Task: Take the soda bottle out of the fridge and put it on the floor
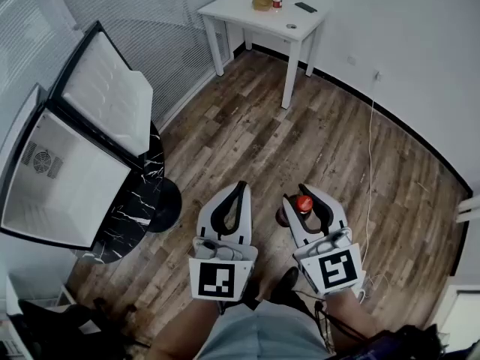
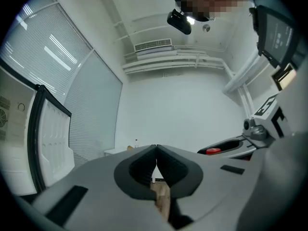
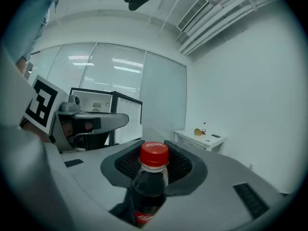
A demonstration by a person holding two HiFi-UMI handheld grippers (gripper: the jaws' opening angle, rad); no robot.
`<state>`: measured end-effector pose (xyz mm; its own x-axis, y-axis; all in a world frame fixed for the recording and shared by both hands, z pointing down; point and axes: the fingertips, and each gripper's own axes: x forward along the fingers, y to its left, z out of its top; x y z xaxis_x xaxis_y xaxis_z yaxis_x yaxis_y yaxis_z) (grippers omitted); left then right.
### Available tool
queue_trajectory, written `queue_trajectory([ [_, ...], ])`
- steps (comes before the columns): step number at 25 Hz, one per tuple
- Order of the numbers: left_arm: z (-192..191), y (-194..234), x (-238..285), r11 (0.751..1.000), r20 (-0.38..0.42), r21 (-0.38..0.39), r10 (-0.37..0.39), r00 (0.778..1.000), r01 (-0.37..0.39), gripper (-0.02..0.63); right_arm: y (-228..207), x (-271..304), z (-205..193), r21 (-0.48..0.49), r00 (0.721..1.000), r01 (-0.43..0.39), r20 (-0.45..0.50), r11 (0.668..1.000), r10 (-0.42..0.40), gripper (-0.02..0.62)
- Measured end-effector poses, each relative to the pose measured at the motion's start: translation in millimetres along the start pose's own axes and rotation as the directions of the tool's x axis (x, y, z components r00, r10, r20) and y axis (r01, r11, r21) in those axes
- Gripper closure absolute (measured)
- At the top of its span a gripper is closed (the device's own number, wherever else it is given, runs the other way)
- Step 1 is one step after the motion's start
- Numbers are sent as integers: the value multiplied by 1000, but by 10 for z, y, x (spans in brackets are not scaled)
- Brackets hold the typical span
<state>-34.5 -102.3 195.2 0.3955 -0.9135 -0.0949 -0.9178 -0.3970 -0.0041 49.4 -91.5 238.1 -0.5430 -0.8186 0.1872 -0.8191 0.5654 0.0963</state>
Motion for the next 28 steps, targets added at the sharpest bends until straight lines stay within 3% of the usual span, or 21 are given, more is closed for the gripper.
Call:
queue_trajectory([
  [5,-259,-187,123,999,-38,-29,-32,999,31,589,-228,-27,-220,32,999,35,38,999,-36,457],
  [9,-654,-264,221,999,-81,7,-52,995,53,589,-328,11,-528,37,997,54,52,998,-55,457],
  [22,-2218,-437,405,995,-233,-20,-97,968,95,589,-586,225,-2062,90,994,98,-65,991,-92,457],
  [28,-2944,-431,494,997,-257,-32,-81,963,75,589,-639,351,-2855,109,993,83,-97,991,-72,457],
])
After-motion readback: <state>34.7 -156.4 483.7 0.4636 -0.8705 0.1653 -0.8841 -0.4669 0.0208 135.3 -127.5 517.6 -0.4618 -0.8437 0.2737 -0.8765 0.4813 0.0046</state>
